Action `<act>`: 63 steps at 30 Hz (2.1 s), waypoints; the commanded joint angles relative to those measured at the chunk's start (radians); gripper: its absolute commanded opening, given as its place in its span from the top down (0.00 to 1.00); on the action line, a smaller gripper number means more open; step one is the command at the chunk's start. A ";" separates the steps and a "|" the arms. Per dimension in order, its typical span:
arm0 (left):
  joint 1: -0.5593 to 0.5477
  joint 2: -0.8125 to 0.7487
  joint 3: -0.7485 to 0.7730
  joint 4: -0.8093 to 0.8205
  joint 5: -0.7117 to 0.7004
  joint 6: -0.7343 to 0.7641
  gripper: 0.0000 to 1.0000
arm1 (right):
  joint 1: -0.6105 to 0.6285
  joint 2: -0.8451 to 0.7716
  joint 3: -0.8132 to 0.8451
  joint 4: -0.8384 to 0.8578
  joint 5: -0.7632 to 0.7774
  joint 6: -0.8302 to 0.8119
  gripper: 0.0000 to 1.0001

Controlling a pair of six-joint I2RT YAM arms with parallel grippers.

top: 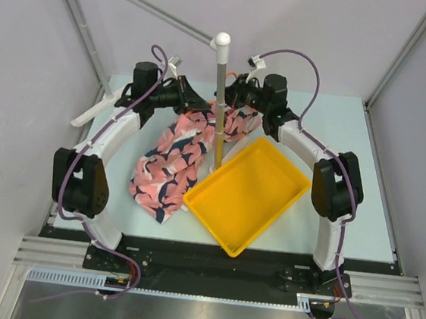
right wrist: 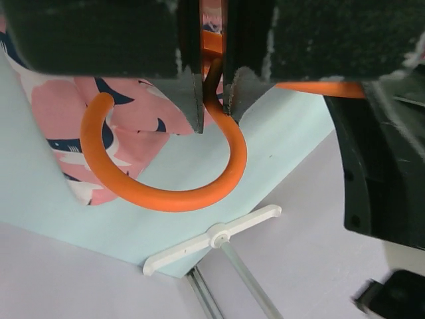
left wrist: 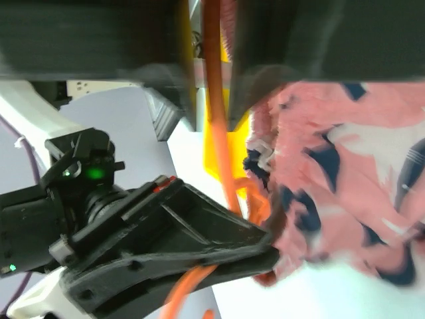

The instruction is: Remove the shorts from the hanger

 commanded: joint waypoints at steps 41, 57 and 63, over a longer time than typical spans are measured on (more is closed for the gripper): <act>0.160 -0.611 -0.508 -0.257 -0.582 0.361 0.98 | -0.067 -0.084 0.068 0.034 0.095 0.144 1.00; 0.250 -0.641 -0.542 -0.249 -0.636 0.293 1.00 | -0.270 -0.116 -0.020 0.109 0.156 0.242 1.00; 0.250 -0.564 -0.511 -0.199 -0.434 0.308 0.92 | -0.143 -0.040 0.115 0.083 0.129 0.227 1.00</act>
